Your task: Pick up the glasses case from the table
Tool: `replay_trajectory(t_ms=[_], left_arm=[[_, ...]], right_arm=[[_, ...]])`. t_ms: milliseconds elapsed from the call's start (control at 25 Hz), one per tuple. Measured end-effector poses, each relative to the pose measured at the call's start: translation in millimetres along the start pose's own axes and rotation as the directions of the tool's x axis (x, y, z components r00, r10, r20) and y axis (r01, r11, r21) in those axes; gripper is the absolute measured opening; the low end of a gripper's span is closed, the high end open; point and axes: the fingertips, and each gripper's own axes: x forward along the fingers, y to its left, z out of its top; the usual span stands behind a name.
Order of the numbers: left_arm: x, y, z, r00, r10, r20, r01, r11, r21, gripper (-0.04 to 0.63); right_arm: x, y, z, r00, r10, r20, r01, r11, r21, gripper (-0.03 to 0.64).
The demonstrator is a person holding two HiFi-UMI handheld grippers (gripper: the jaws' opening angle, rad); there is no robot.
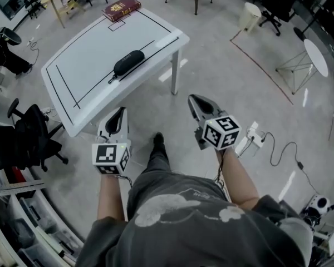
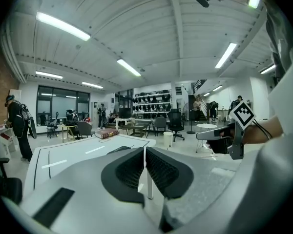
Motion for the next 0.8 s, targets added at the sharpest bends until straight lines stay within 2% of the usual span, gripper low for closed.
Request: replay_trajectory(t_ms=[200, 320, 560, 800], left_arm=[[70.3, 53.2, 6.1, 0.999, -0.011, -0.031, 0.011, 1.0, -0.012, 0.011], [107.3, 78.3, 8.1, 0.997, -0.036, -0.061, 0.036, 0.999, -0.016, 0.052], [164.6, 111.3, -5.5, 0.987, -0.096, -0.13, 0.093, 0.995, -0.027, 0.155], [210.4, 131.6, -34.0, 0.96, -0.144, -0.242, 0.154, 0.988, 0.021, 0.293]], right_arm=[[74.9, -23.9, 18.7, 1.0, -0.014, -0.027, 0.014, 1.0, 0.005, 0.0], [115.0, -35.5, 30.1, 0.999, -0.017, -0.051, 0.017, 1.0, 0.006, 0.0], [180.2, -57.4, 44.7, 0.995, -0.033, -0.09, 0.034, 0.999, 0.01, 0.0], [222.3, -69.5, 40.5, 0.989, -0.044, -0.139, 0.047, 0.999, 0.021, 0.0]])
